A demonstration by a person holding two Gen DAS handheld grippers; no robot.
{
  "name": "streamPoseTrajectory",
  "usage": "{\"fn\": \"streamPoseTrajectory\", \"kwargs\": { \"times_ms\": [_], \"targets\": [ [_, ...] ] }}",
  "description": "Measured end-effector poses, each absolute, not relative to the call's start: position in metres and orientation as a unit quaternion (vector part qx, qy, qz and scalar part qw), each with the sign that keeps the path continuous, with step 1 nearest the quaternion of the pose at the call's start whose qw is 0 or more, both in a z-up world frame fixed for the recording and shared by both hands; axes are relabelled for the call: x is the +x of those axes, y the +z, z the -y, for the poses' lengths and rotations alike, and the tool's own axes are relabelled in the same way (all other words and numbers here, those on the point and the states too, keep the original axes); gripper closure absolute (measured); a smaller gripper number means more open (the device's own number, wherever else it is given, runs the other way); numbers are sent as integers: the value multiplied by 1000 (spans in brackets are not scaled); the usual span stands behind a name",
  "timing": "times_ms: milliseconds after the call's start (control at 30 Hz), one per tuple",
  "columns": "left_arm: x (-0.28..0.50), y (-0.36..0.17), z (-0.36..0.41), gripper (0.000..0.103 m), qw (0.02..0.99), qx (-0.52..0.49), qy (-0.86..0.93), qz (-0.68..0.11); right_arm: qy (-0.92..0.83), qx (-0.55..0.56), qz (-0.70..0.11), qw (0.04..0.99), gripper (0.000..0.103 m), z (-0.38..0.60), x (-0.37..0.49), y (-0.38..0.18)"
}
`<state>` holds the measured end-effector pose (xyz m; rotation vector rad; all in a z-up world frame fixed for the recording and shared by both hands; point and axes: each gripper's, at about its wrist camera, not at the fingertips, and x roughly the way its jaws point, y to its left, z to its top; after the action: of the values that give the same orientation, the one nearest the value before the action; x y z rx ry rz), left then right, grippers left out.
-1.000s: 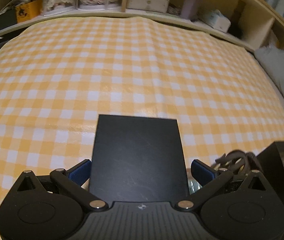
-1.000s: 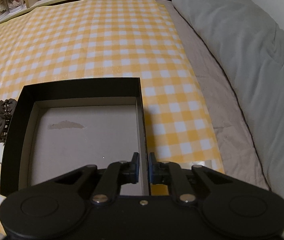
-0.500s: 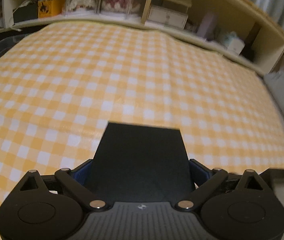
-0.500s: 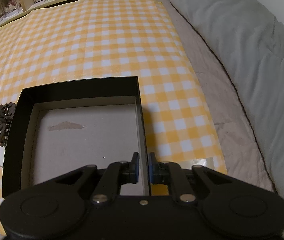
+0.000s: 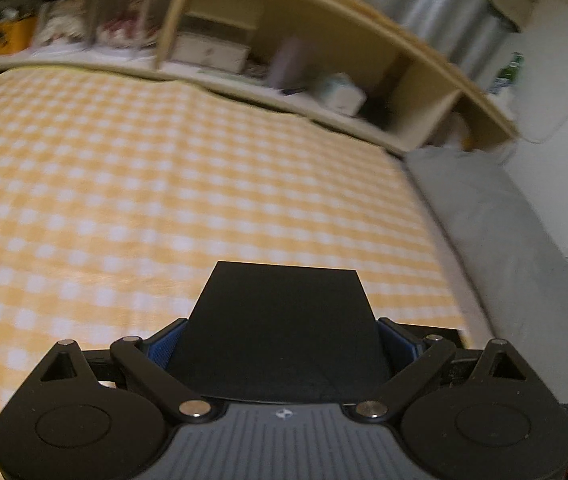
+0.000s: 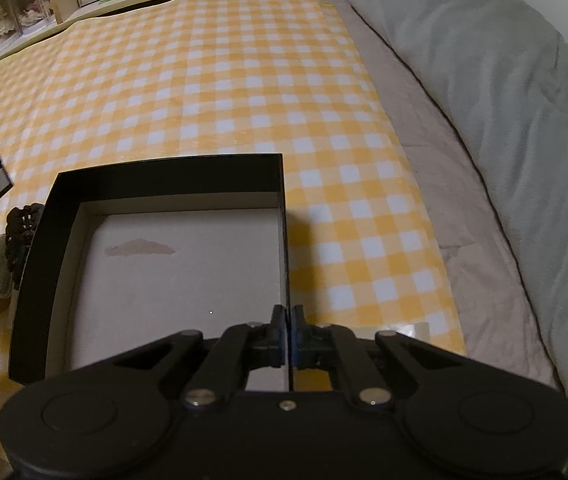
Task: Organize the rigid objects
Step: 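Lift the black box with the left tool toward the tray while the right tool grips the tray wall, then lower the black box into the tray and open the left tool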
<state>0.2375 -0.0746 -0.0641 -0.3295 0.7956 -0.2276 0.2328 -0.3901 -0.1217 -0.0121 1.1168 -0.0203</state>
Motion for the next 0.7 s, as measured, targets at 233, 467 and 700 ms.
{"fn": "streamPoseTrajectory", "kwargs": {
  "times_ms": [233, 467, 700],
  "targets": [
    [230, -60, 135, 7, 890, -174, -154, -392, 6, 5, -525, 851, 101, 390, 231, -117],
    [237, -83, 188, 7, 870, -200, -163, -420, 19, 31, -525, 851, 101, 397, 226, -112],
    [245, -116, 216, 7, 854, -225, -141, -447, 31, 30, -536, 843, 100, 399, 209, -110]
  ]
}}
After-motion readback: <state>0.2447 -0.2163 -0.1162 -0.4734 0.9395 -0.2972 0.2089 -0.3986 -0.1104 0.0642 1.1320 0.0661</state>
